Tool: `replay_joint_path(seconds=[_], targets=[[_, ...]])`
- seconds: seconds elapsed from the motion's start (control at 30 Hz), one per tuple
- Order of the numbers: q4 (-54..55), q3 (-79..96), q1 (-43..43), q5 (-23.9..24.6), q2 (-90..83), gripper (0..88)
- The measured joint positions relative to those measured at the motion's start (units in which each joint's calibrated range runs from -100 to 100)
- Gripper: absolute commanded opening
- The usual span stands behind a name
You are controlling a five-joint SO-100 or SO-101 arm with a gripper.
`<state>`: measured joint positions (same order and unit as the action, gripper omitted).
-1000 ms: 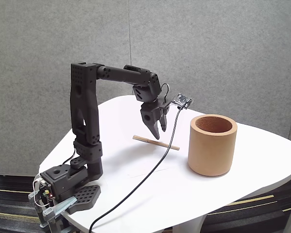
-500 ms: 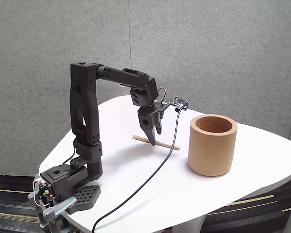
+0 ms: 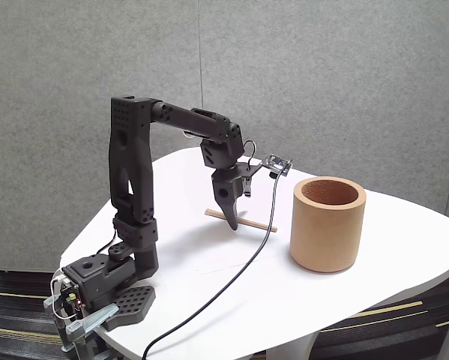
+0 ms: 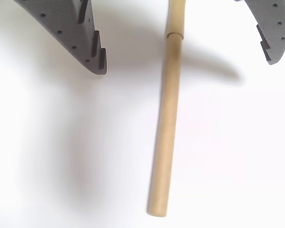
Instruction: Grab the pen and put it in the pen holder.
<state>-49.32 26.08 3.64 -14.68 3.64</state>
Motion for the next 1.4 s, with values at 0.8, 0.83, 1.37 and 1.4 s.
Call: replay_joint_path(seconds=[0.8,0.83,1.37,1.4], targets=[[-17.37,-1.81,0.88,0.10,3.98,48.8],[-17.37,-1.81,0.88,0.10,3.98,48.8],[-17.37,-6.68,0.88,0.10,7.45,48.7],[-17.54,-8.12,0.88,0.10,8.72,48.7]])
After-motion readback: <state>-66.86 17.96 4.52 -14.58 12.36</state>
